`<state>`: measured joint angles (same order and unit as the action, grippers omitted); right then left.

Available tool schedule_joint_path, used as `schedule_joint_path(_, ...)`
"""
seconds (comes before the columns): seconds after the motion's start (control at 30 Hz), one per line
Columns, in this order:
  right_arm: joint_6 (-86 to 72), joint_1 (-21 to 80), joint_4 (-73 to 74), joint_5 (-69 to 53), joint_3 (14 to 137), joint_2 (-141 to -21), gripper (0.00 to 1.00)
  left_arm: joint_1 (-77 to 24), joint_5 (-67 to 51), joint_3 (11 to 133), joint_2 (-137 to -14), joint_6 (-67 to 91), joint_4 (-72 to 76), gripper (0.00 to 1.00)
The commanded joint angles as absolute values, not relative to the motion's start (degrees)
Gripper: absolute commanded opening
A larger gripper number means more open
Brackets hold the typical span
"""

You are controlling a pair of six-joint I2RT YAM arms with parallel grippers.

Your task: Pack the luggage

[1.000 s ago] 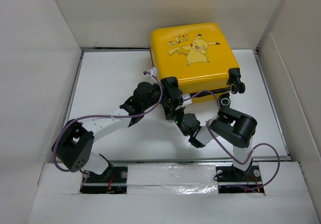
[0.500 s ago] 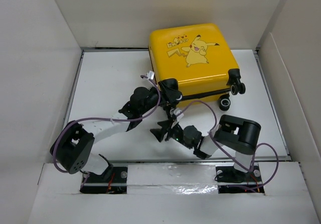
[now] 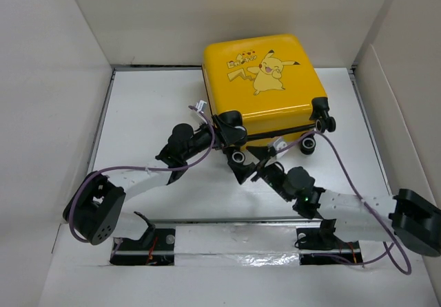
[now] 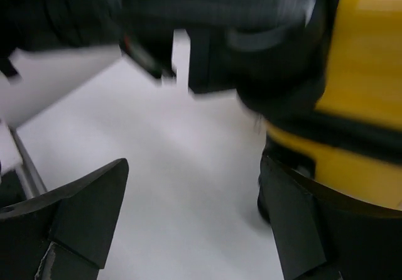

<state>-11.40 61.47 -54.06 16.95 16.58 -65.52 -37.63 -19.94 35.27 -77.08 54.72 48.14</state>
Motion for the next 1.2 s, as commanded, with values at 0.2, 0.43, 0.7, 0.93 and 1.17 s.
schedule_joint_path(0.2,-3.17,52.12,-35.68,18.28,29.87,-62.22,0.96,-37.53,-25.22,36.56,-72.86,52.38,59.68,0.66)
schedule_joint_path(0.43,-1.06,49.57,-39.01,13.8,36.21,-71.28,0.97,-37.0,-26.45,36.21,-73.3,52.73,60.56,0.66)
schedule_joint_path(0.7,1.41,48.25,-46.2,14.33,38.58,-76.11,0.78,-37.0,-26.28,35.42,-72.6,51.16,59.33,0.66)
schedule_joint_path(0.93,0.09,47.11,-55.89,10.81,36.39,-80.07,0.18,-37.0,-25.23,34.89,-70.76,46.16,50.21,0.67)
schedule_joint_path(1.17,-1.76,46.5,-55.55,11.08,33.84,-76.91,0.06,-31.47,-10.0,30.42,-61.01,40.09,35.27,0.67)
